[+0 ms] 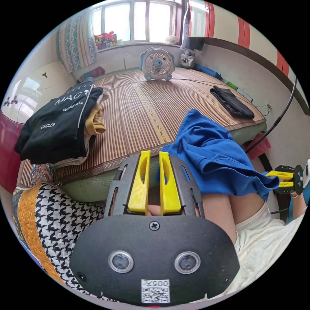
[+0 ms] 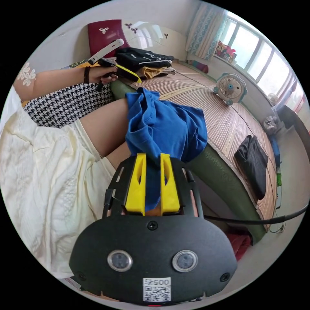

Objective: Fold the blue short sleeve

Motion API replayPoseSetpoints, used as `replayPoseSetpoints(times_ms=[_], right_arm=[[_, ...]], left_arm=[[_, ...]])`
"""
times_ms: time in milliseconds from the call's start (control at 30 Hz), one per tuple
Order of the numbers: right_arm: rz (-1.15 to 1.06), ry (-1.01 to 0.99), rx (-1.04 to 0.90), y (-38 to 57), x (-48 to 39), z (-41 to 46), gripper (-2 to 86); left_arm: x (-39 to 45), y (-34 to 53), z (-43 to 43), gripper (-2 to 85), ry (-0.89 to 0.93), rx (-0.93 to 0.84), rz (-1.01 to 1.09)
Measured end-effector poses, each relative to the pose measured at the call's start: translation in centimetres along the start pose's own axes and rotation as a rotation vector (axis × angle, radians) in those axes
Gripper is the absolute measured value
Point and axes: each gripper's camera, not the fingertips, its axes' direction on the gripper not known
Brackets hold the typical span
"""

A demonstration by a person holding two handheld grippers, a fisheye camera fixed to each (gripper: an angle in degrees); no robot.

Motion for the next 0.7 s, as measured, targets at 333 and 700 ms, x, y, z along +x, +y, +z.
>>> replayPoseSetpoints(times_ms=[333,700], right_arm=[[0.237,0.024,0.189,0.5,9.1,-6.0,-1.6],[0.388,0.046,0.085,-0.9,12.8,-4.1,-1.6]], left_arm=[[1.9,-2.6,2.3,7.8,0.11,-0.035,0.117],[5.7,-4.4,7.6,8.4,0.189,-0.183,0.288]])
